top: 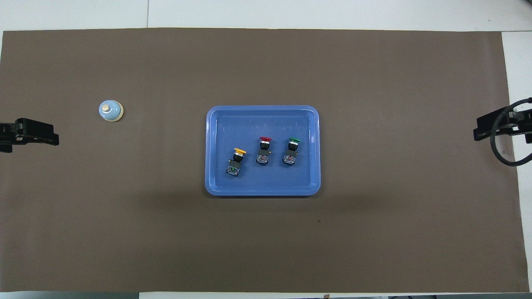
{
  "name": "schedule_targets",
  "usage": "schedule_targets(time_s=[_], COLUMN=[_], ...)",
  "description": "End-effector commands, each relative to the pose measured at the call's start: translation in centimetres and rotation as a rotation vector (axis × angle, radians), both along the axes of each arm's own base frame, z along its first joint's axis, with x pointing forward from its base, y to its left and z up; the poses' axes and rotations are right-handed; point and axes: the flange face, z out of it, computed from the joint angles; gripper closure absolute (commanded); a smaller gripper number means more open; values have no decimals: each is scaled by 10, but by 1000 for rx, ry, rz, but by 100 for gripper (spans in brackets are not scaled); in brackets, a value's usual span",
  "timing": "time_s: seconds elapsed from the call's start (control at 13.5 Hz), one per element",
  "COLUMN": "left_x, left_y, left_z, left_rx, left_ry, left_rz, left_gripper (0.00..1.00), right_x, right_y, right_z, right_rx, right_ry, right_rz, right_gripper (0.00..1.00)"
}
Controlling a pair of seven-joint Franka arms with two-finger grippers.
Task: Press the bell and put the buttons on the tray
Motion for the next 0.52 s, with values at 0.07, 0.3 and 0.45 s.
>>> schedule_targets(time_s=[0.07,0.3,0.45], left_x=[-2,-5,-4], left_y=[-6,-9,-10], left_z=[2,4,6], left_rx=[-19,-26,-32], left_ry=[49,61,60], left_rz=[-127,-132,-131], left_gripper=[0,0,0], right_x=[-8,-8,-8], right_y=[1,0,0], right_z=[1,1,1], right_rx=[6,7,7], right_ry=[0,0,0], right_rz=[17,17,19], right_gripper=[0,0,0])
